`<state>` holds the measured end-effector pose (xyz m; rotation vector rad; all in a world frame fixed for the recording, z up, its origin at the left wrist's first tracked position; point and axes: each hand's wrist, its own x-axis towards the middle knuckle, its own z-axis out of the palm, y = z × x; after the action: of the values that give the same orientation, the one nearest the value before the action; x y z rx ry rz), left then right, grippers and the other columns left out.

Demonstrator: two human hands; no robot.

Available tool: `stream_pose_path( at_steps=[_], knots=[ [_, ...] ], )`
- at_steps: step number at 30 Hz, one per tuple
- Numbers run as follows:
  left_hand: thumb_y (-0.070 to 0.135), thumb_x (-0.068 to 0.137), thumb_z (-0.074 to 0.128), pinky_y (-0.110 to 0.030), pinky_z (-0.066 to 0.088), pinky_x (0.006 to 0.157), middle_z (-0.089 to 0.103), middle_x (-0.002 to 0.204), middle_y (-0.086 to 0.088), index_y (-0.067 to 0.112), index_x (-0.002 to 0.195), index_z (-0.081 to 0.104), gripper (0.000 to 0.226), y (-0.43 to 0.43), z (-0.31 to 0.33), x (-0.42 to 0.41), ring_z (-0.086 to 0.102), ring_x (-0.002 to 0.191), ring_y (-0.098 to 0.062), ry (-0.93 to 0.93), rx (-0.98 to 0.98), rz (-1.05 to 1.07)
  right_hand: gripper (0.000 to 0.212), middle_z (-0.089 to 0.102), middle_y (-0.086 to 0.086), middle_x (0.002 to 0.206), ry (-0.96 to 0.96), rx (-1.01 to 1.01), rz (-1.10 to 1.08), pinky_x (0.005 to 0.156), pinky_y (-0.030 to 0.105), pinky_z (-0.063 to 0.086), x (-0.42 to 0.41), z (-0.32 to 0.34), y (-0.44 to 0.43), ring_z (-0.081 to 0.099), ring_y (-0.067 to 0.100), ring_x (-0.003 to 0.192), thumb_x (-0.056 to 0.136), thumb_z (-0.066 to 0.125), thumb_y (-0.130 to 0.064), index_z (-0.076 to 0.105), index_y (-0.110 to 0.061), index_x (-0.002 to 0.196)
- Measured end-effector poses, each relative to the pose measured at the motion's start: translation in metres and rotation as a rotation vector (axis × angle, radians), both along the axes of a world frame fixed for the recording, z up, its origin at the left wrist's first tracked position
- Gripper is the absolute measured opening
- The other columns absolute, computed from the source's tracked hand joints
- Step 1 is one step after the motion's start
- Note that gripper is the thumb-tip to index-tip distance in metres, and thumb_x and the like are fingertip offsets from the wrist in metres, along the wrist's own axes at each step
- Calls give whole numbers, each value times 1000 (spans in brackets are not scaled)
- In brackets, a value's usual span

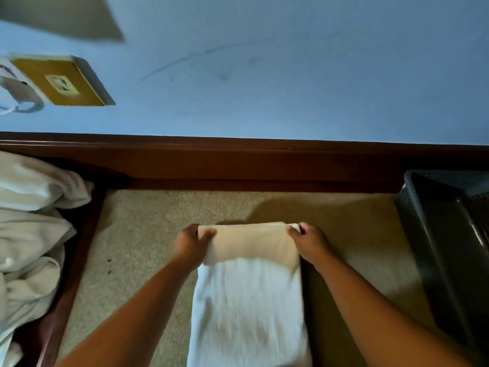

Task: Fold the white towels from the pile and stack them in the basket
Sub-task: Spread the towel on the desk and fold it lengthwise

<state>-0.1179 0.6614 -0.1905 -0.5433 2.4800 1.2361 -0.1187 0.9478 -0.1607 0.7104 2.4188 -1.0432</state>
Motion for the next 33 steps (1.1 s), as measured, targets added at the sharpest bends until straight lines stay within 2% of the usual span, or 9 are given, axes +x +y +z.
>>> stream_pose_path(
  at_steps=[6,10,12,14,17,22,26,30,33],
  knots=[
    [40,97,60,-35,43,65,69,89,-16,10,94,63,30,8,-40,-32,66,86,-37,-73,-179,8,25,70,13,96,-1,218,66,68,30,43,-34,-55,0,64,29,85,97,60,-37,62,-15,85],
    [59,88,66,-31,43,72,69,105,-14,10,115,60,57,17,-45,-36,66,99,-36,-200,-237,37,40,69,7,101,56,281,19,77,38,54,-29,-76,-1,65,29,90,91,61,-53,66,-15,104],
    [68,69,79,-33,54,74,70,104,-6,16,114,62,72,13,-45,-33,68,95,-28,-297,-99,52,53,68,4,106,-2,139,-32,83,40,56,-25,-76,-4,66,27,94,84,66,-60,63,-17,115],
    [57,56,92,-44,62,80,76,102,-5,14,111,70,74,6,-38,-32,73,92,-26,-364,197,121,49,67,3,108,-74,-108,-138,84,38,56,-25,-70,-7,66,22,95,83,77,-45,59,-17,119],
    [32,64,93,-44,62,80,78,100,-10,13,108,74,52,4,-5,-30,74,95,-30,-351,439,113,42,69,8,112,-110,-378,-260,83,39,58,-25,-41,-11,68,24,95,85,78,-22,59,-18,123],
    [22,75,85,-38,62,72,78,92,-8,10,102,75,31,-4,102,-20,76,87,-28,-50,491,2,37,73,6,109,203,-522,-201,83,40,59,-21,56,-16,72,21,94,80,80,-8,67,-28,108],
    [16,74,86,-18,56,67,76,93,2,17,104,71,34,-25,191,21,73,80,-9,366,394,-180,47,74,-4,104,503,-518,111,78,26,59,17,145,-9,71,10,94,78,76,0,67,-34,111],
    [28,77,83,-26,49,78,67,105,9,17,105,68,34,-51,202,70,64,96,-13,789,-5,-499,45,62,-11,100,769,-52,498,75,16,50,72,157,-13,62,7,91,67,77,-15,67,-22,110],
    [29,73,78,-38,45,80,61,111,9,23,106,65,36,-63,142,110,61,101,-20,848,-207,-600,47,52,-10,105,773,178,631,73,19,47,110,102,-21,53,9,93,65,80,-20,60,-22,107]
  ],
)
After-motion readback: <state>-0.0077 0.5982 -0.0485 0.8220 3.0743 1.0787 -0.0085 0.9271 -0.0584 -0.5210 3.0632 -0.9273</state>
